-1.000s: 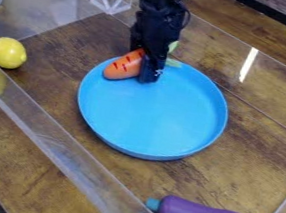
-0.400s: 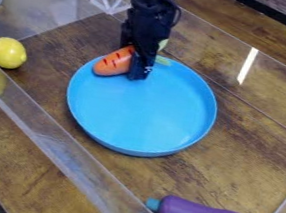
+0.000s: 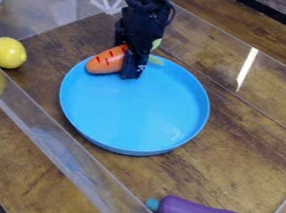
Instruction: Move the carrot to the left side
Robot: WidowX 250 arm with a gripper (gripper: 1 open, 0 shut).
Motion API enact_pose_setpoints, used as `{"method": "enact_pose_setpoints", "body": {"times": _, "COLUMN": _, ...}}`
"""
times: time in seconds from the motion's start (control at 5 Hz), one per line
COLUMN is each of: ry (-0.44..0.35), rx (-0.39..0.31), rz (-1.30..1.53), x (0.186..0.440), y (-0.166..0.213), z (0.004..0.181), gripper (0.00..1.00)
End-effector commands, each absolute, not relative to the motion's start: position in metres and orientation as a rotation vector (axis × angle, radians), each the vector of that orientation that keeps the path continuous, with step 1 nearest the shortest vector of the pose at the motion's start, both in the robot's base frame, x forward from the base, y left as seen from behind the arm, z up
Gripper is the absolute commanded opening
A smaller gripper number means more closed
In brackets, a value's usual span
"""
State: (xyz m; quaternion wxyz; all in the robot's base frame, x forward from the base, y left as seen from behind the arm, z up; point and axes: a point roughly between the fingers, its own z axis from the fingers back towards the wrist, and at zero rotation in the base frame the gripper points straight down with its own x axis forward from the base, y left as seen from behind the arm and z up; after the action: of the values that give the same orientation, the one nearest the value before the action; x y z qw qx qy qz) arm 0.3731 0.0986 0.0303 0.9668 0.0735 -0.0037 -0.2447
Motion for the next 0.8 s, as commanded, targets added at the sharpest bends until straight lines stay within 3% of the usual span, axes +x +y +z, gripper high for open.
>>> {"method": "enact_pose_setpoints", "body": {"times": 0.0, "ry": -0.119, "rx": 0.211, "rz": -0.483, "x": 0.386, "y": 0.107, "z": 0.081, "gripper": 0.00}}
{"method": "enact_pose_setpoints", "body": {"times": 0.6, "ry": -0.133, "rx": 0.240, "rz": -0.523, "x": 0.391, "y": 0.109, "z": 0.102, "gripper": 0.00}}
